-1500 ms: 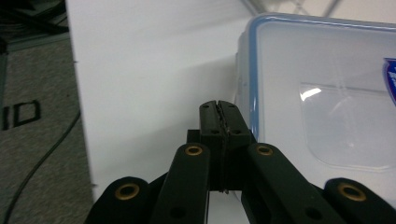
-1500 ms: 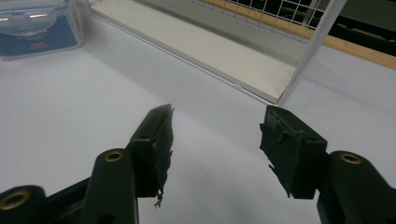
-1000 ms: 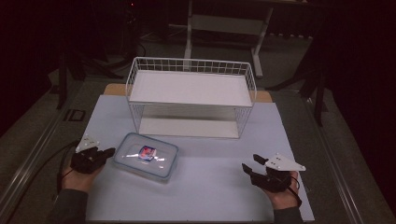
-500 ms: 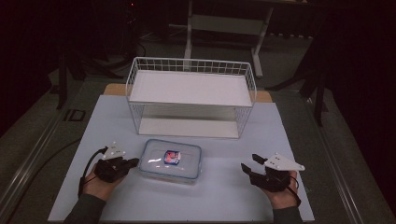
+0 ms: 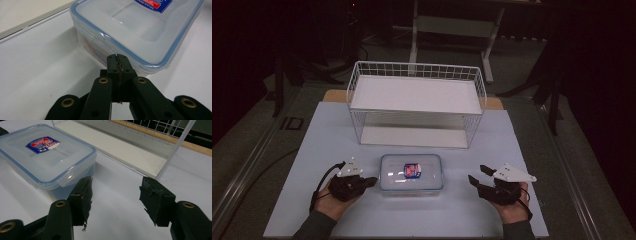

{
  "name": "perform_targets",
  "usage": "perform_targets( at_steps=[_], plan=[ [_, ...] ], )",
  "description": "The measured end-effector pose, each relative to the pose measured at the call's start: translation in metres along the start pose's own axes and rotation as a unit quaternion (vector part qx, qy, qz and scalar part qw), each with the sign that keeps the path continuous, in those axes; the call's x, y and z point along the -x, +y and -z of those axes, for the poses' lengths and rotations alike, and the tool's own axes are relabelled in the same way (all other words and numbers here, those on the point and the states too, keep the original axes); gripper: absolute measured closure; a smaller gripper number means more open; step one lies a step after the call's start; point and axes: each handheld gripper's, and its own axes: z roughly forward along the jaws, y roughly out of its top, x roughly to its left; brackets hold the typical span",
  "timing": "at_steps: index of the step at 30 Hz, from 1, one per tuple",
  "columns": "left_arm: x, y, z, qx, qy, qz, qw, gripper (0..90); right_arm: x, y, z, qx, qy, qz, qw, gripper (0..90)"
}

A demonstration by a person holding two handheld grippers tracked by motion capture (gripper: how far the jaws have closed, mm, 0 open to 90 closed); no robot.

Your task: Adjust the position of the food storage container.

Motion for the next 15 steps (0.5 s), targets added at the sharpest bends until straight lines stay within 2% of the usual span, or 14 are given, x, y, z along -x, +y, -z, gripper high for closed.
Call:
perform_targets(
  at_steps=[2,4,6,8,10,15],
  plan=[
    [0.0,0.0,0.001,0.002,0.018,0.002,0.9998,78.5,0.0,0.001,-0.001,0.003,0.005,-0.003,1.0,42.1],
    [0.0,0.001,0.003,0.006,0.024,0.0,0.9997,74.6,-0.001,0.002,-0.001,0.01,0.016,-0.014,0.9997,41.6],
    [0.0,0.001,0.005,0.011,0.032,-0.001,0.9994,70.5,-0.002,0.004,-0.003,0.014,0.018,-0.017,0.9996,41.0],
    [-0.001,0.002,0.008,0.022,0.023,0.01,0.9995,65.7,-0.004,0.006,-0.005,0.018,0.027,-0.025,0.9992,40.5],
    [-0.002,0.002,0.011,0.035,0.017,0.02,0.9991,61.2,-0.007,0.01,-0.007,0.025,0.047,-0.042,0.9977,40.9],
    [-0.005,0.004,0.012,0.063,0.0,0.062,0.9961,52.1,-0.019,0.02,-0.019,0.013,0.063,-0.046,0.9969,42.8]
  ],
)
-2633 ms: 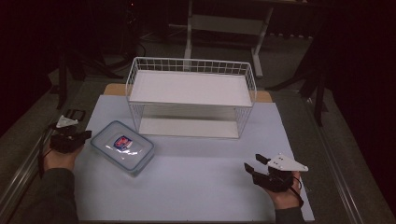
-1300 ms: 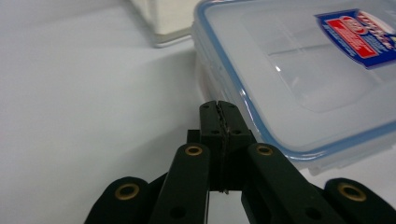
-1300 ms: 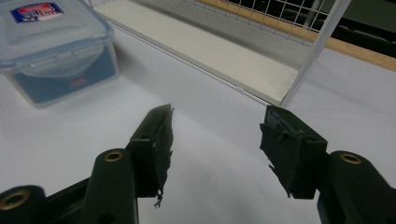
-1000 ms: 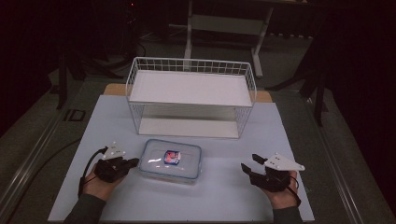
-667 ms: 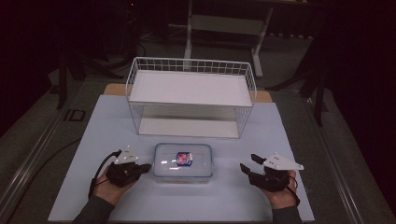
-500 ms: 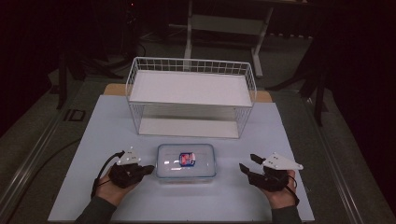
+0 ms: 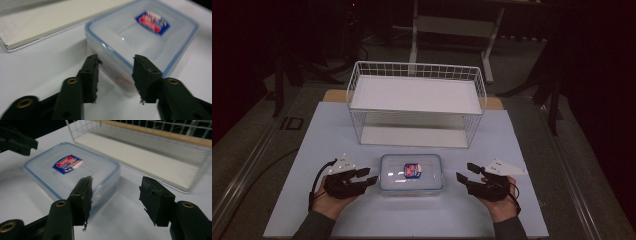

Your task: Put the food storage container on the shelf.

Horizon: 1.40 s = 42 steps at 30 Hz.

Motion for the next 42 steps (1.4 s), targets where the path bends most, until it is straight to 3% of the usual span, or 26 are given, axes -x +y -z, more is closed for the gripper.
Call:
perform_targets(
  at_steps=[6,11,15,17,23,28,31,33,35,38,40,42],
  plan=[
    [-0.002,0.005,-0.01,0.001,-0.009,0.033,0.9994,47.8,-0.01,0.002,-0.022,-0.038,0.026,0.0,0.9989,41.4],
    [-0.003,0.005,-0.016,-0.002,-0.01,0.053,0.9986,42.8,-0.011,0.005,-0.038,-0.064,0.034,-0.014,0.9973,38.3],
    [-0.006,0.004,-0.023,-0.013,-0.03,0.073,0.9968,40.0,-0.009,0.005,-0.048,-0.079,0.051,-0.036,0.9949,33.6],
    [-0.007,0.003,-0.025,-0.017,-0.036,0.072,0.9966,39.9,-0.009,0.003,-0.053,-0.09,0.062,-0.04,0.9932,31.6],
    [-0.009,0.003,-0.031,-0.015,-0.056,0.084,0.9948,39.9,-0.004,0.003,-0.063,-0.098,0.077,-0.065,0.99,31.2],
    [-0.01,0.003,-0.033,-0.013,-0.06,0.087,0.9943,38.0,0.001,0.002,-0.069,-0.108,0.09,-0.079,0.9869,31.8],
    [-0.014,0.002,-0.035,-0.011,-0.067,0.1,0.9927,36.3,0.005,0.001,-0.071,-0.111,0.106,-0.088,0.9842,33.7],
    [-0.018,0.002,-0.037,-0.013,-0.078,0.12,0.9895,35.9,0.006,0.001,-0.071,-0.113,0.113,-0.089,0.9832,34.0],
    [-0.019,0.001,-0.037,-0.014,-0.085,0.129,0.9879,36.3,0.007,0.001,-0.071,-0.114,0.115,-0.089,0.9828,33.9],
    [-0.019,0.002,-0.037,-0.017,-0.084,0.126,0.9883,36.2,0.008,0.001,-0.071,-0.113,0.117,-0.092,0.9824,31.0],
    [-0.019,0.002,-0.037,-0.017,-0.086,0.125,0.9883,36.0,0.008,0.001,-0.072,-0.119,0.099,-0.093,0.9835,25.4],
    [-0.02,0.002,-0.038,-0.019,-0.09,0.128,0.9874,36.0,0.011,0.0,-0.074,-0.122,0.108,-0.107,0.9809,25.0]
  ],
)
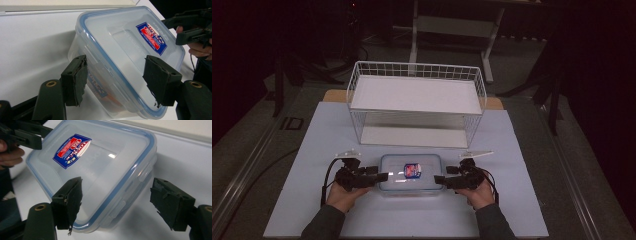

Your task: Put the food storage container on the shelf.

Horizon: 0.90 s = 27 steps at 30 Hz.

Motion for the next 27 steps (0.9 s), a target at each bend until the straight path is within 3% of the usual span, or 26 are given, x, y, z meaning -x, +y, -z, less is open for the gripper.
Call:
perform_targets(
  at_steps=[5,9,12,15,17,22,27],
  plan=[
    [-0.003,0.0,-0.001,-0.004,-0.012,0.014,0.9998,36.7,0.005,0.0,-0.007,-0.008,0.042,-0.026,0.9987,23.6],
    [-0.005,0.001,-0.001,-0.009,-0.022,0.025,0.9994,37.3,0.01,0.0,-0.01,-0.01,0.056,-0.045,0.9973,22.3],
    [-0.008,0.001,-0.002,-0.011,-0.03,0.032,0.999,37.5,0.015,-0.001,-0.012,-0.01,0.071,-0.065,0.9953,22.0],
    [-0.01,0.0,-0.003,-0.012,-0.04,0.049,0.998,38.2,0.017,-0.002,-0.018,-0.022,0.094,-0.094,0.9909,20.0],
    [-0.01,0.0,-0.003,-0.013,-0.043,0.054,0.9975,38.8,0.015,-0.002,-0.017,-0.022,0.088,-0.091,0.9917,20.4],
    [-0.009,0.0,-0.002,-0.015,-0.046,0.05,0.9975,38.8,0.017,-0.003,-0.013,-0.019,0.095,-0.101,0.9902,25.4],
    [-0.009,-0.003,-0.001,-0.01,-0.052,0.065,0.9965,39.7,0.016,-0.005,-0.01,-0.01,0.092,-0.104,0.9903,29.1]
  ],
)
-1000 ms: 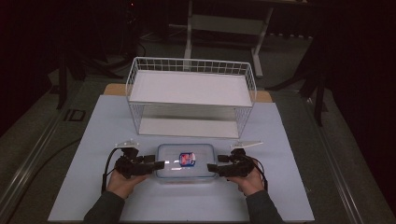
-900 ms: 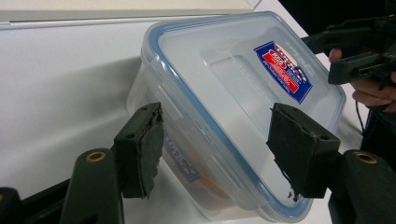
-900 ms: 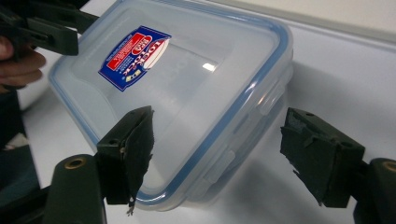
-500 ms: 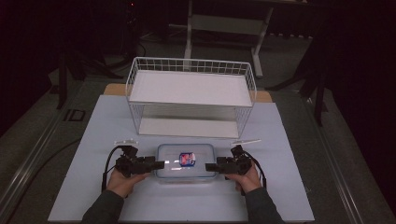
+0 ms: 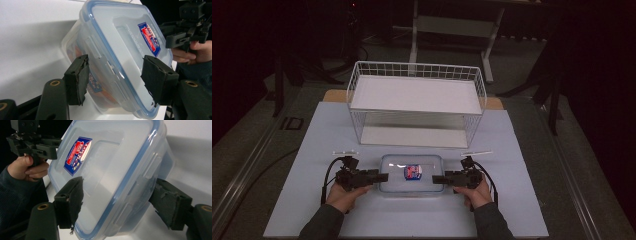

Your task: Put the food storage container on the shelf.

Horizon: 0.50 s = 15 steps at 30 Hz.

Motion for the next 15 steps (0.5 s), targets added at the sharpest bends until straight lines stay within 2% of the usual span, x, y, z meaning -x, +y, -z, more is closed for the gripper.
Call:
perform_targets(
  at_steps=[4,8,11,15],
  plan=[
    [0.001,-0.003,0.002,0.004,-0.021,0.008,0.9997,43.7,-0.003,-0.002,0.007,0.008,0.002,0.006,0.9999,36.6],
    [0.01,-0.006,0.006,0.005,-0.008,-0.014,0.9999,45.6,-0.008,-0.006,0.012,0.01,0.0,0.015,0.9998,40.5],
    [0.016,-0.01,0.008,0.011,0.0,-0.022,0.9997,47.1,-0.01,-0.009,0.016,0.014,0.002,0.018,0.9997,44.7],
    [0.023,-0.014,0.01,0.014,0.012,-0.034,0.9992,48.0,-0.014,-0.014,0.019,0.019,0.001,0.017,0.9997,46.0]
  ],
)
